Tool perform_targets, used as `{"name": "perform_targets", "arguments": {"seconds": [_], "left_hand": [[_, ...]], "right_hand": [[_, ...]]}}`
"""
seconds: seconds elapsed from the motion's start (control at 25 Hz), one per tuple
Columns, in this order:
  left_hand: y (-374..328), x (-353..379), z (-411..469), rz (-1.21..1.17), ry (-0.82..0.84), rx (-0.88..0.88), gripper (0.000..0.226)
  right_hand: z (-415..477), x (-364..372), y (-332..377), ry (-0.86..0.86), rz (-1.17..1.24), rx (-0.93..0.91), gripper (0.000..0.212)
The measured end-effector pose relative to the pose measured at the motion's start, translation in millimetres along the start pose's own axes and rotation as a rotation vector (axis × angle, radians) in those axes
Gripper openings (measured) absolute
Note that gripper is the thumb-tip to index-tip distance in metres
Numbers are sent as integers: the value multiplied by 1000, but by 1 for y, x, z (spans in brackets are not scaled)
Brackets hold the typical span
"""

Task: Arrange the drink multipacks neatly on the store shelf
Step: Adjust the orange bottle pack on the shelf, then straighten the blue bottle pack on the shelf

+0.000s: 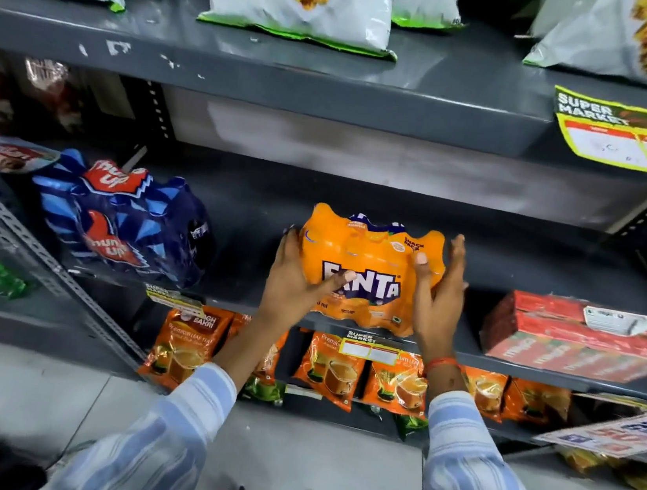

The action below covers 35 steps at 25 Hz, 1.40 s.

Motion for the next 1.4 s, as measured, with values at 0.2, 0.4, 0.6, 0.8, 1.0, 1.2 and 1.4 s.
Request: {"name": "perform_targets", "arguments": {"seconds": [0.2,0.4,0.6,0.8,1.0,1.2,1.4], "left_hand": [[-6,-79,-15,212,-362,256,98],[79,-207,-6,260,-598,72,91],[147,-272,13,186,-494,-135,94],[146,-272,14,96,-458,-169,112],[133,-249,7,73,-461,-104,99],[129,-237,7,60,-450,-117,97],[125,-235,6,76,-459,-112,96]], "right_hand": [[-15,65,86,-244,-194,-423,47],[-42,197,134,106,-79,-488,44],[-55,289,133,604,-46,-227,78],[-43,287,127,630,4,-152,82],[-35,266,112,639,89,-110,75],[-34,254,108,662,124,-36,76],[-36,250,107,678,94,-30,78]]}}
Point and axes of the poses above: each hand's wrist, its own z-axis towards the middle knuckle, its own x-axis out of the palm, y = z × x, the point moved 5 cm from there along z, towards the middle knuckle, and after that the axes turned 7 degrees about y, right-handed, at the moved point
